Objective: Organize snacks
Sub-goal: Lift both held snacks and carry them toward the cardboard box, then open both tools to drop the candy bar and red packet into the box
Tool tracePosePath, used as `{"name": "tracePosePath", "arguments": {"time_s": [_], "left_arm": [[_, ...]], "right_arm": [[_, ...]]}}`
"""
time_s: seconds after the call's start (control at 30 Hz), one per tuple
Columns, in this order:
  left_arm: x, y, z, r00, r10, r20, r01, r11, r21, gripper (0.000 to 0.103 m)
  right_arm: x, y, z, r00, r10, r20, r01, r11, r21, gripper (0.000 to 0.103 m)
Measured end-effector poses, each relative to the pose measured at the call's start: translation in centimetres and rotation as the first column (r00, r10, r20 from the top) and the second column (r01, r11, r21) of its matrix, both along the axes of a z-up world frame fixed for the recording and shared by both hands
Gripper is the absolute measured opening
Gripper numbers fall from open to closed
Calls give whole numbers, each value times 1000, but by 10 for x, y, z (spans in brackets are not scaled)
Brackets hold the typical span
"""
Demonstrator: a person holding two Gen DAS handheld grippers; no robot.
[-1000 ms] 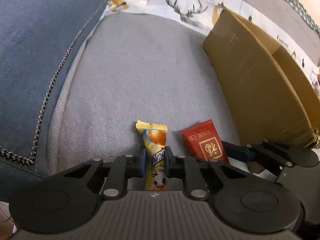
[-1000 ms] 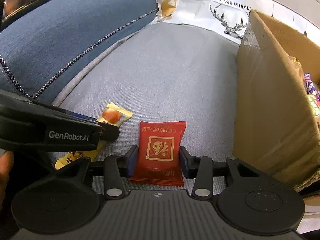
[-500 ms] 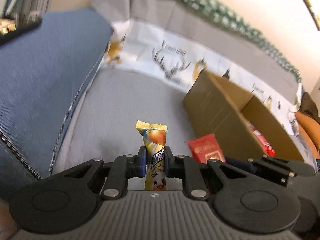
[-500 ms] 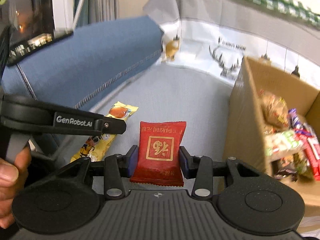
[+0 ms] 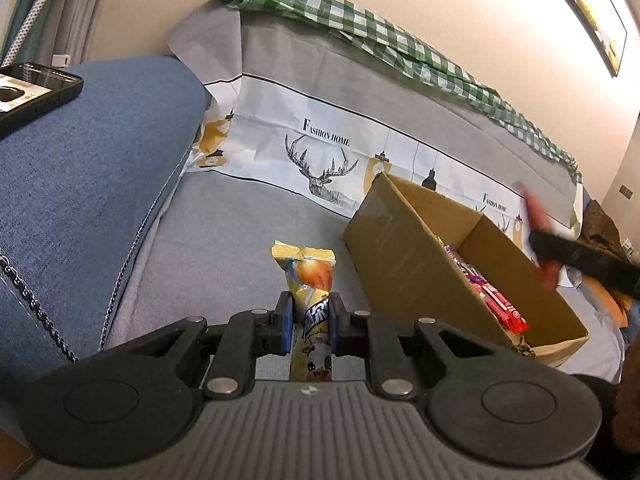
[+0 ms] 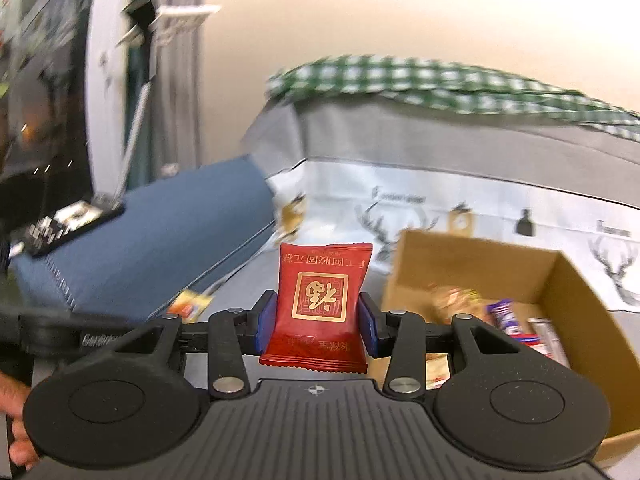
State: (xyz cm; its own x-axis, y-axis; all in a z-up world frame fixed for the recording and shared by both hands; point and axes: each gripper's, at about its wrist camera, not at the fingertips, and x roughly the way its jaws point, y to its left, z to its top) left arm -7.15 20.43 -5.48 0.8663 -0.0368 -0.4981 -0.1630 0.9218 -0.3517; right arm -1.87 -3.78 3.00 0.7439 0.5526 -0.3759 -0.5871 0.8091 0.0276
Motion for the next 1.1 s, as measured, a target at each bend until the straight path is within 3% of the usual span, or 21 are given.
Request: {"name": "tracePosePath", "arguments": {"time_s": [0.1, 0.23, 0.47, 0.67, 0.83, 1.1], "left_arm": [[2, -2, -1, 1000, 4, -9, -4, 1000, 10, 19], [10, -6, -4, 999, 8, -34, -7, 1000, 26, 19], [18, -16, -7, 997, 9, -73, -3, 996, 91, 19], [21, -23, 2, 995, 71, -67, -61, 987, 146, 19], [39, -42, 29, 994, 106, -28, -102, 987, 120, 19], [105, -116, 105, 992, -45, 114, 28, 988, 150, 19]], "right_arm": [[7, -22, 6, 999, -34, 5, 34, 999, 37, 44], [18, -46, -10, 999, -49, -16, 50, 996, 75, 44], [25, -54, -21, 999, -33, 21, 32, 998, 60, 44], [37, -68, -21, 1000, -30, -5, 30, 990, 140, 44], [47, -80, -22, 996, -88, -10, 88, 974, 207, 44], [62, -109, -24, 979, -201, -21, 198, 934, 297, 44]]}}
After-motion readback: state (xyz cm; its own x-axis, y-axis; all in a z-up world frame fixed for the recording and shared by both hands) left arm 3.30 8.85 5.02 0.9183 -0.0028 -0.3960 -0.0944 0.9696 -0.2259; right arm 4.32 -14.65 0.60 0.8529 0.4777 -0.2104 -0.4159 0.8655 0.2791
